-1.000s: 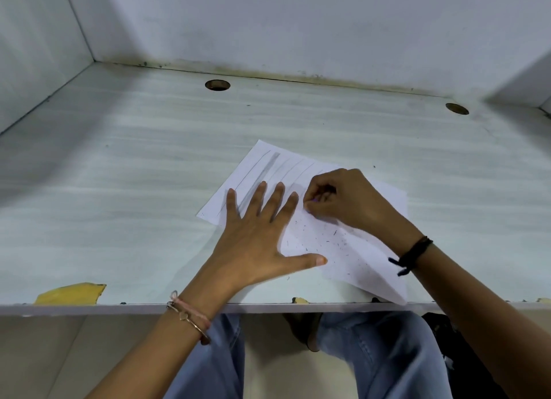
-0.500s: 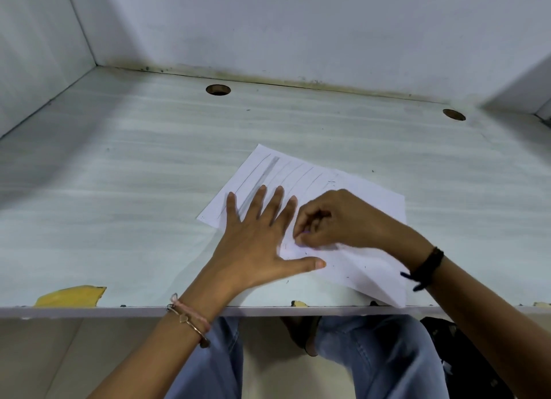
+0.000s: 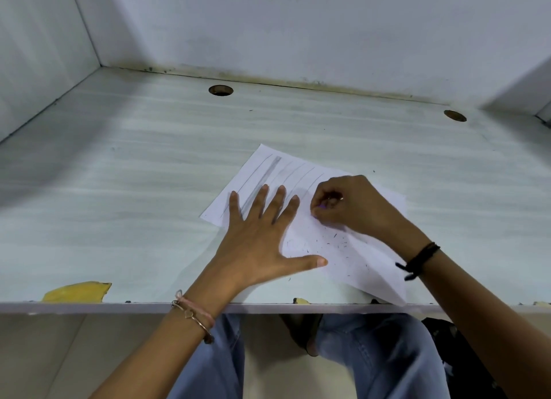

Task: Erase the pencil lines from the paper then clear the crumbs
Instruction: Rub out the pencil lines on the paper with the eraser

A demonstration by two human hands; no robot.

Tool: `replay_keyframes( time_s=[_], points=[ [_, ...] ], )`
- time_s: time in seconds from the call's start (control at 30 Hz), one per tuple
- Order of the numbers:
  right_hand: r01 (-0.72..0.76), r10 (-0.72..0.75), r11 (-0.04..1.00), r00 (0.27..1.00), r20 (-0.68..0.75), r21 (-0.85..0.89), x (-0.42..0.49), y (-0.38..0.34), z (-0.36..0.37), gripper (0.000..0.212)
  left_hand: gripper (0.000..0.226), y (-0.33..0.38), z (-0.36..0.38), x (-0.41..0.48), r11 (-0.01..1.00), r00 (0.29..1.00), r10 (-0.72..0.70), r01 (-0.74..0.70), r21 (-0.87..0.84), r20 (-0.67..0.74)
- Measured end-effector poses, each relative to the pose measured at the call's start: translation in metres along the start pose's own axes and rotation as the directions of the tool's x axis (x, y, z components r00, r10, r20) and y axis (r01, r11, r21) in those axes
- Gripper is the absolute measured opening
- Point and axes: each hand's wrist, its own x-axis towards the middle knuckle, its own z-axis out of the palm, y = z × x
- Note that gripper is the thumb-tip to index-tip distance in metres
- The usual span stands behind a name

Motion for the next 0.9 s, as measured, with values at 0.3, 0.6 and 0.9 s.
replay_keyframes(
  time_s=[0.3, 0.6, 0.9],
  points=[
    [-0.079, 0.080, 0.996, 0.996, -0.028, 0.050, 0.007, 0.015, -0.003, 0.012, 0.108, 0.000, 0.000, 0.000, 1.000, 1.000, 0.007, -0.007, 0.008, -0.002],
    [-0.136, 0.142, 0.965, 0.990, -0.009, 0.223, -0.023, 0.021, 0.004, 0.015, 0.083, 0.007, -0.007, -0.006, 0.998, 0.999, -0.035, 0.033, -0.046, -0.030],
    [-0.162, 0.170, 0.970, 0.985, -0.029, 0.181, -0.021, 0.019, 0.002, 0.009, 0.097, 0.006, -0.010, 0.024, 0.994, 0.978, 0.061, -0.078, -0.076, -0.201]
  ],
)
